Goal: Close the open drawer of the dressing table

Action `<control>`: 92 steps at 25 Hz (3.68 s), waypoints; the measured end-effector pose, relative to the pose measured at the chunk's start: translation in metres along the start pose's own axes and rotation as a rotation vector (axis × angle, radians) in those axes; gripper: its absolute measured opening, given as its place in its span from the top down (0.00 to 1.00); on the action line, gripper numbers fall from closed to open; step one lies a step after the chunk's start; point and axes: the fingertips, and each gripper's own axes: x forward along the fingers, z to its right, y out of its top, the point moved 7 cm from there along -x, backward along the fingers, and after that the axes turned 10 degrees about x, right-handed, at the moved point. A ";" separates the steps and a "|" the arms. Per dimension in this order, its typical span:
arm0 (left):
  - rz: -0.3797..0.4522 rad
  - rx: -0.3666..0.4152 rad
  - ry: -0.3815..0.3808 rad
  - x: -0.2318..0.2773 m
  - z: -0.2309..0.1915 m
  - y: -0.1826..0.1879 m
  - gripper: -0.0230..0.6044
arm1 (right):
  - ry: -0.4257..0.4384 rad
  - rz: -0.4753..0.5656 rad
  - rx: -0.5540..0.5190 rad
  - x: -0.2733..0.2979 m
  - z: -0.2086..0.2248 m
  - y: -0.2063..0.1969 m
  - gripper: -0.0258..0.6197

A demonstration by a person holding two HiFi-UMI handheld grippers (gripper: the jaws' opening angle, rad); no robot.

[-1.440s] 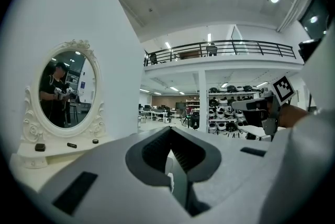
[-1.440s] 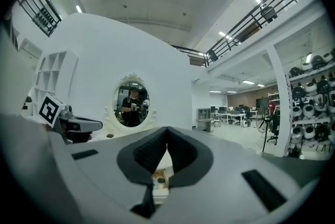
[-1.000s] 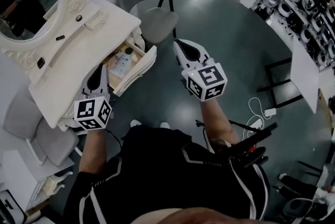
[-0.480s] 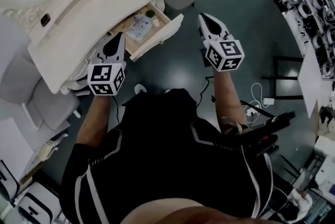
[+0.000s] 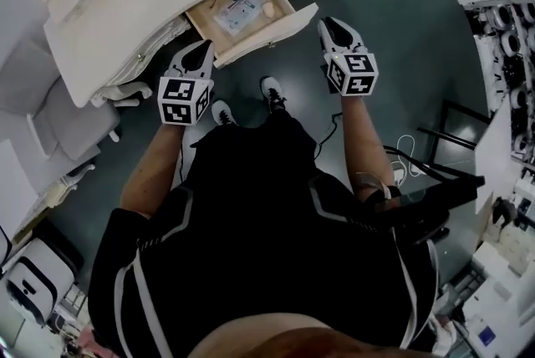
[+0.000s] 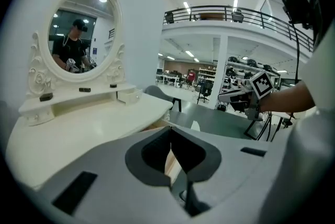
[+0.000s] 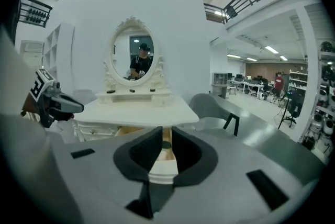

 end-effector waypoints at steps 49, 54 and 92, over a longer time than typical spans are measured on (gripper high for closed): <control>-0.403 -0.509 0.468 0.057 0.044 -0.145 0.96 | 0.303 -0.509 -0.126 0.215 0.075 -0.130 0.95; -0.371 -0.529 0.529 0.042 0.041 -0.141 0.96 | 0.310 -0.508 -0.118 0.239 0.069 -0.122 0.95; -0.319 -0.551 0.701 0.004 0.011 -0.097 0.96 | 0.315 -0.254 0.047 0.353 0.050 -0.081 0.95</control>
